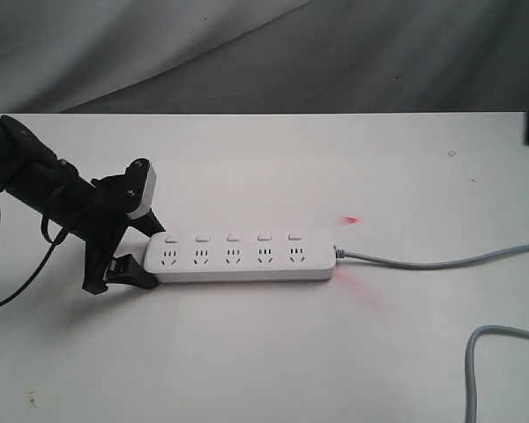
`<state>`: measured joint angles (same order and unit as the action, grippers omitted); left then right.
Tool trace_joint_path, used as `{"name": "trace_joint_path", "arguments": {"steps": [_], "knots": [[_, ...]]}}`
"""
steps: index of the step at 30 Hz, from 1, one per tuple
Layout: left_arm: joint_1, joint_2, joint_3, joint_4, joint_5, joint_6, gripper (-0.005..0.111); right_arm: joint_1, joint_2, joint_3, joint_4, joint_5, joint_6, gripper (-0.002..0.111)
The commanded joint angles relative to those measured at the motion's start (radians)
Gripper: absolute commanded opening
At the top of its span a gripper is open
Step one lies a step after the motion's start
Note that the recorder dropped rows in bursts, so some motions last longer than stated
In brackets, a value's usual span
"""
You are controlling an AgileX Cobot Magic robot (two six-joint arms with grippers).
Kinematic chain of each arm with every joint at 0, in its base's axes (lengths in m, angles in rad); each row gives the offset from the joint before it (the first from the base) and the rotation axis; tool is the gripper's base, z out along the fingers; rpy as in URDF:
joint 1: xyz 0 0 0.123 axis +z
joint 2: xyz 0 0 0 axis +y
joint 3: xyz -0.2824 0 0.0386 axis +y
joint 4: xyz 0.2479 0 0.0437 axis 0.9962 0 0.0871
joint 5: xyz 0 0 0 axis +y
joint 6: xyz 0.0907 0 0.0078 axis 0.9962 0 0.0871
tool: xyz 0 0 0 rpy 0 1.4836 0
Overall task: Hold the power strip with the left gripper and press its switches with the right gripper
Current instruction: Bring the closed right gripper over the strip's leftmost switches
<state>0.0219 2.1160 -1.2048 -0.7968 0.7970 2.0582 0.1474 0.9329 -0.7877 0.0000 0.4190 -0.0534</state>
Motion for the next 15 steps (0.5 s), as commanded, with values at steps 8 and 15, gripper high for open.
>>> {"name": "trace_joint_path", "arguments": {"steps": [8,15], "knots": [[0.002,0.003,0.001,0.042,-0.041,0.013,0.046,0.162,0.349,-0.223,0.36,0.227,-0.477,0.0],[0.002,0.003,0.001,0.042,-0.041,0.01,0.046,0.09,0.673,-0.559,0.603,0.391,-0.856,0.0]]}}
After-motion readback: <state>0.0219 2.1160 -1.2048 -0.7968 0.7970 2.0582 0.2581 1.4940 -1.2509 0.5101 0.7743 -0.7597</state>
